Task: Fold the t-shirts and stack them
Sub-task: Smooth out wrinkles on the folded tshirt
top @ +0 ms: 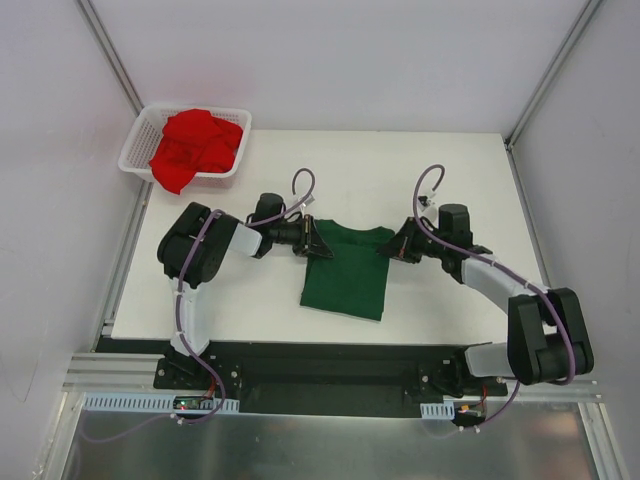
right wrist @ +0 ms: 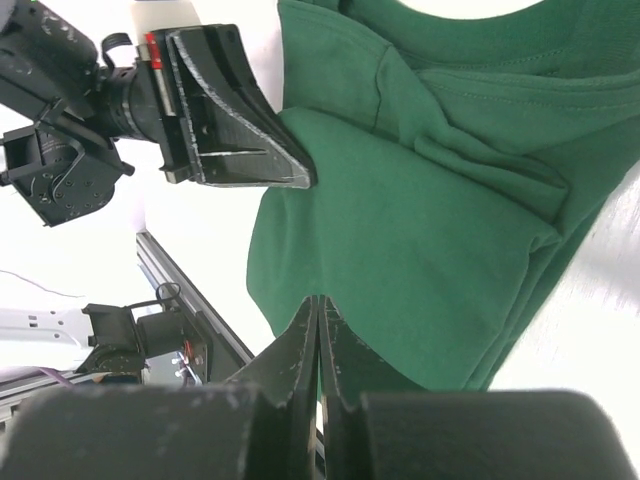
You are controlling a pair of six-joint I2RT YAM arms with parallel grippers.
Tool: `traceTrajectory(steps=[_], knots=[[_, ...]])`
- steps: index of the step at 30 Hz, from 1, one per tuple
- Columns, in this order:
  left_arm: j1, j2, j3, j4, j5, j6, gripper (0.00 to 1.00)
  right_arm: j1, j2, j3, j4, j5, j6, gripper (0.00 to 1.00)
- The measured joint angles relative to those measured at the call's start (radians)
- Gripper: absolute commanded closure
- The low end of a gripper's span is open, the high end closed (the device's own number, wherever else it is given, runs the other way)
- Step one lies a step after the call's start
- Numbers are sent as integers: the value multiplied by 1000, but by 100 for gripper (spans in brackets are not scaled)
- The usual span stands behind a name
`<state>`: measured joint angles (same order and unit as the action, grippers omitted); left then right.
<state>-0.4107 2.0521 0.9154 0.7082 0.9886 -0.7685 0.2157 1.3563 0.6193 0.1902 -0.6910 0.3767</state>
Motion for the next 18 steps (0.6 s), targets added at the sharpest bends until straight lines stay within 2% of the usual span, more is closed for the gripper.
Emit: traceTrajectory(steps=[3, 4, 6, 7, 8, 15, 18], knots=[[0, -2, 1, -32, -6, 23, 78, 0, -26, 0, -23, 4, -8, 99], [0, -6, 1, -40, -6, 26, 57, 0, -33, 0, -29, 5, -12, 99], [0, -32, -1, -60, -7, 35, 33, 0, -51, 6, -51, 8, -23, 99], [0, -59, -5, -72, -10, 37, 15, 0, -58, 12, -63, 11, -29, 99], [0, -97, -10, -91, -14, 41, 2, 0, -68, 19, -79, 14, -39, 99], [0, -477, 6, -225, -60, 96, 1, 2, -100, 32, -141, 13, -82, 99], [0, -583, 10, -262, -78, 126, 0, 19, -98, 31, -162, 10, -94, 98]])
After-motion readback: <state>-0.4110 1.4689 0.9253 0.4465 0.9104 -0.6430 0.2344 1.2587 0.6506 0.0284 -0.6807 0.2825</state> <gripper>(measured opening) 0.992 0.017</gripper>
